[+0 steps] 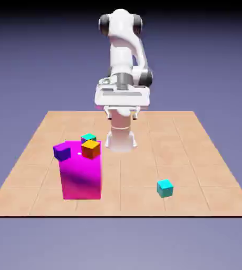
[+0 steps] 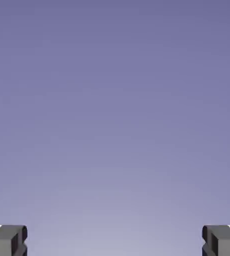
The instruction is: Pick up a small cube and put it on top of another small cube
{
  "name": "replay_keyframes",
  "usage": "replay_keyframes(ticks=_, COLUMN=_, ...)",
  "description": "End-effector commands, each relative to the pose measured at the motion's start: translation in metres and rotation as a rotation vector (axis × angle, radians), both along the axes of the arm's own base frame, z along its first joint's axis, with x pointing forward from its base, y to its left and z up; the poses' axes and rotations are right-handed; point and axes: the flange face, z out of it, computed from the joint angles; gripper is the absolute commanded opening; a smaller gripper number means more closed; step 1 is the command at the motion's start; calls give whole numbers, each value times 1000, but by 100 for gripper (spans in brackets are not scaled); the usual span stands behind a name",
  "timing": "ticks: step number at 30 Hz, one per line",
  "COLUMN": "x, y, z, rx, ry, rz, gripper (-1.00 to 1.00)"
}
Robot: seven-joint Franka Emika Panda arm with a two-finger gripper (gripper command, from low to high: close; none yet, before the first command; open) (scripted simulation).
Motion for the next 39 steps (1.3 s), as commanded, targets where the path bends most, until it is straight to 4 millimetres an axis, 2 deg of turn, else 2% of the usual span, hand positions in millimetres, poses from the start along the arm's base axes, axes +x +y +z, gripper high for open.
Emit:
replay_keyframes(ticks=1, x=4, y=4, z=-7, rx=22, ry=24, rz=-26, gripper=0)
replay_keyframes(ticks=10, x=31, y=39, z=-74, rx=209, ry=238, rz=-280, gripper=0)
replay_keyframes(ticks=18, x=42, y=73, z=-139, rx=357, ry=427, rz=-536, gripper=0)
replay_keyframes(ticks=28, x=38, y=121, z=-214, rx=509, ry=662, rz=-893, gripper=0)
replay_keyframes(ticks=35, x=26, y=159, z=-255, rx=585, ry=822, rz=-1157, gripper=0)
replay_keyframes(ticks=36, x=26, y=159, z=-255, rx=585, ry=822, rz=-1157, gripper=0)
replay_keyframes(ticks=39, x=27, y=164, z=-287, rx=592, ry=824, rz=-1157, gripper=0)
